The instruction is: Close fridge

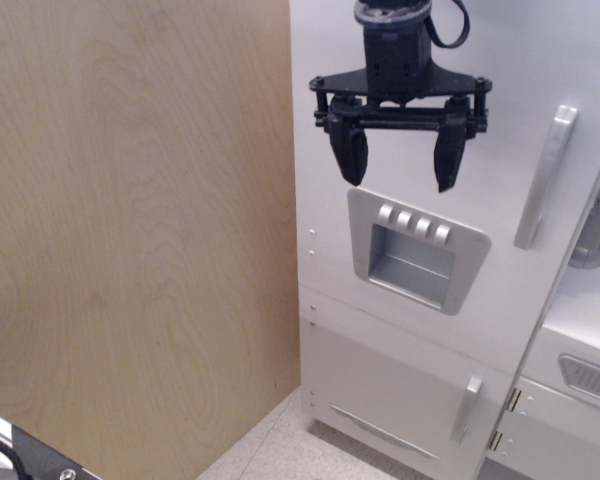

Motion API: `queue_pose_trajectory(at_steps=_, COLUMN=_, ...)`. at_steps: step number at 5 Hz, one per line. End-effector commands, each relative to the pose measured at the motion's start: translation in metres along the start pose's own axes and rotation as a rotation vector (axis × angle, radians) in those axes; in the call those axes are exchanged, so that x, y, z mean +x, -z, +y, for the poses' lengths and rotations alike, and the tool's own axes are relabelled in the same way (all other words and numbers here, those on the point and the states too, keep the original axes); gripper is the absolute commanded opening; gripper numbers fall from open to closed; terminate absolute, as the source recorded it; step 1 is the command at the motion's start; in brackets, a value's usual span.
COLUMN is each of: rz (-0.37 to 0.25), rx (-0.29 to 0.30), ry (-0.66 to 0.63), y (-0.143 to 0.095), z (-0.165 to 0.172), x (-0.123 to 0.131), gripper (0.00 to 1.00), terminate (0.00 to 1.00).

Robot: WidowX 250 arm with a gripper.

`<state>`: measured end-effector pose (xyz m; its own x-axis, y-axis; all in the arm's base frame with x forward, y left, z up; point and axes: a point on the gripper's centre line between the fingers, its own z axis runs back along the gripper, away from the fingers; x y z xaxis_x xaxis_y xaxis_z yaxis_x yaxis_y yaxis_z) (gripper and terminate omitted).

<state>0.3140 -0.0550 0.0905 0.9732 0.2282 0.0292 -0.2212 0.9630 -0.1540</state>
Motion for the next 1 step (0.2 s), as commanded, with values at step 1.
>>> queue_pose_trajectory(at_steps=1, rz=-0.056, rx=-0.022, ry=0.014, y=-0.0212, z=-0.0003, x=0.0063, gripper=1.00, terminate=1.00)
